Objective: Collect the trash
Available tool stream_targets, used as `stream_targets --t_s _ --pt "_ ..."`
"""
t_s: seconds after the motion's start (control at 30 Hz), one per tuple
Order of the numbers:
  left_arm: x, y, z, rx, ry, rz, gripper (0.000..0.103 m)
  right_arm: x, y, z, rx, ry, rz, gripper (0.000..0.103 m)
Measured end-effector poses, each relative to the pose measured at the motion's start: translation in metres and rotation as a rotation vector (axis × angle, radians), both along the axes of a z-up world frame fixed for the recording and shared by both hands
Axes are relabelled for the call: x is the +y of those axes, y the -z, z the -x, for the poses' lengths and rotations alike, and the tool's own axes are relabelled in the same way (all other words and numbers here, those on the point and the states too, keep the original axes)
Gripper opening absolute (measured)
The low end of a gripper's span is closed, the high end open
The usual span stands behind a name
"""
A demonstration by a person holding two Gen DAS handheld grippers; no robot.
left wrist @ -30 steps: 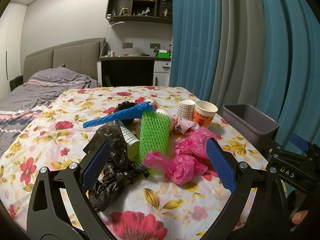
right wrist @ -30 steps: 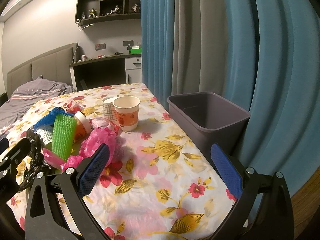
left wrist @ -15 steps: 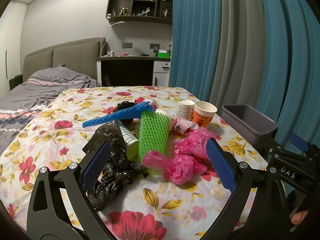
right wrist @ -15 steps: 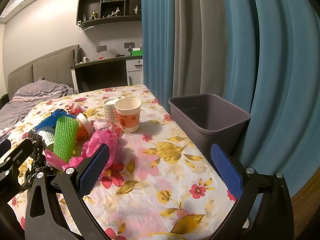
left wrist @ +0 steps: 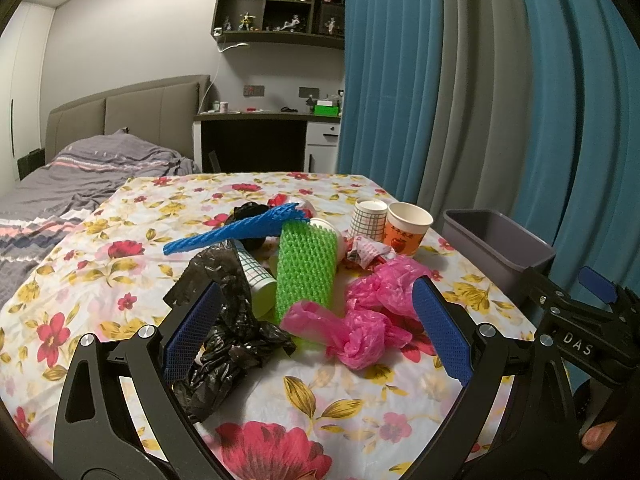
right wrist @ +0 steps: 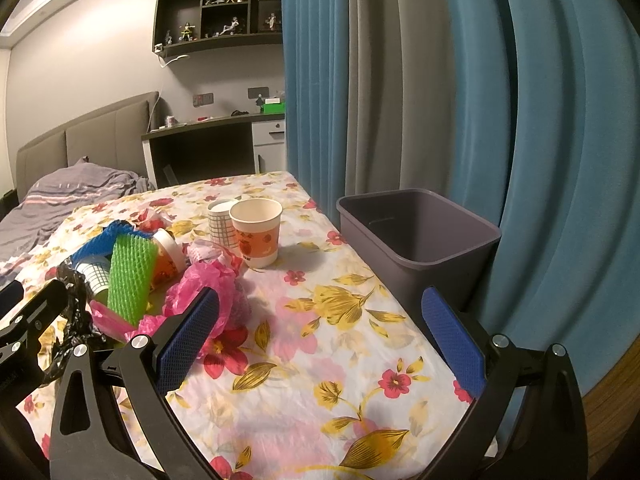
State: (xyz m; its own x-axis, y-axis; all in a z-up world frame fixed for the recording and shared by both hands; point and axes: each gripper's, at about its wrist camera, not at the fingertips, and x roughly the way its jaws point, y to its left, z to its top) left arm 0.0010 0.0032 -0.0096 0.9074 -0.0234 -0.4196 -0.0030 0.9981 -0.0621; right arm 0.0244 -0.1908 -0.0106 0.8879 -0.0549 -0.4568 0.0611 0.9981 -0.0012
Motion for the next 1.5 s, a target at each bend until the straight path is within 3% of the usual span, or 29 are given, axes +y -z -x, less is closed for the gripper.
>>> stream_targets --t_s 1.5 --pt "-0.011 -0.002 -0.004 -0.006 0.013 0.007 0.095 -0.004 -0.001 -0.003 -0.003 -0.003 -0.006 0.098"
